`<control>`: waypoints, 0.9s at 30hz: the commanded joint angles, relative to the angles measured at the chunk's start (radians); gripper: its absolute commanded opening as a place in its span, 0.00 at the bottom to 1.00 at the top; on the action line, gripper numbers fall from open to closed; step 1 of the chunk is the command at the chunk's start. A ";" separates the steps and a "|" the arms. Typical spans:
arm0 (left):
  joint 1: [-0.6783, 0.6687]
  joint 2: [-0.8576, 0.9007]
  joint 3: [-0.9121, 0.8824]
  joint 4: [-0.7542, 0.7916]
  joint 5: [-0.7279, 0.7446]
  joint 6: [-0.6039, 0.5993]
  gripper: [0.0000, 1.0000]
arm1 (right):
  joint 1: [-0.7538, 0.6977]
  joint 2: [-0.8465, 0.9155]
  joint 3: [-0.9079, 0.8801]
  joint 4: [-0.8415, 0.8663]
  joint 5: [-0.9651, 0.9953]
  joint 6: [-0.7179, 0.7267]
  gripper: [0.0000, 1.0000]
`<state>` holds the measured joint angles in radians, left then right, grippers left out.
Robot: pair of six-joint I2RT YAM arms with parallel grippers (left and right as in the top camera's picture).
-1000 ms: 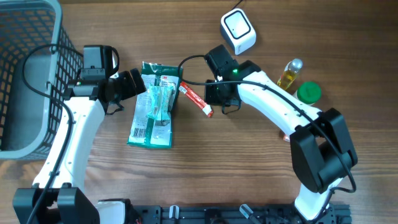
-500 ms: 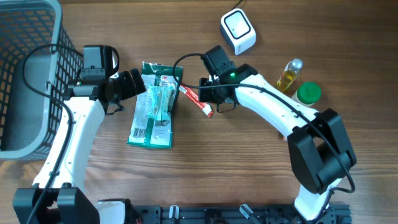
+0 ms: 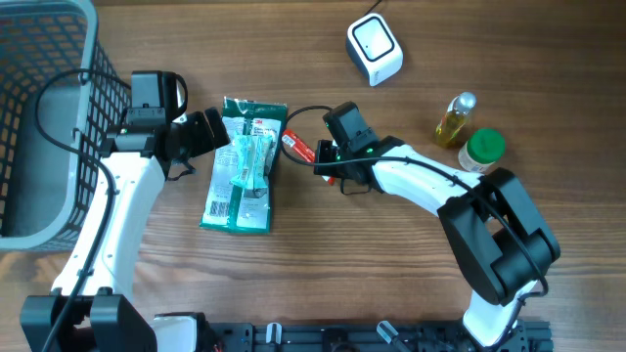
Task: Scan the item barcode
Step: 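Drag the red snack stick right off the gloves packet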
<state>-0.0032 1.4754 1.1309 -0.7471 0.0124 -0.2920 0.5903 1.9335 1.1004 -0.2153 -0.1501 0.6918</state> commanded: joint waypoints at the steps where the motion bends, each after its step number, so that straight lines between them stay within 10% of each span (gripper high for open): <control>1: 0.003 -0.002 0.010 0.003 -0.006 -0.011 1.00 | 0.007 -0.002 -0.015 0.000 -0.008 0.018 0.04; 27: 0.003 -0.002 0.010 0.003 -0.006 -0.011 1.00 | -0.007 -0.050 0.069 -0.380 -0.001 -0.003 0.04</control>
<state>-0.0032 1.4754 1.1309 -0.7467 0.0124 -0.2920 0.5900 1.9068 1.1435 -0.5434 -0.1570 0.6964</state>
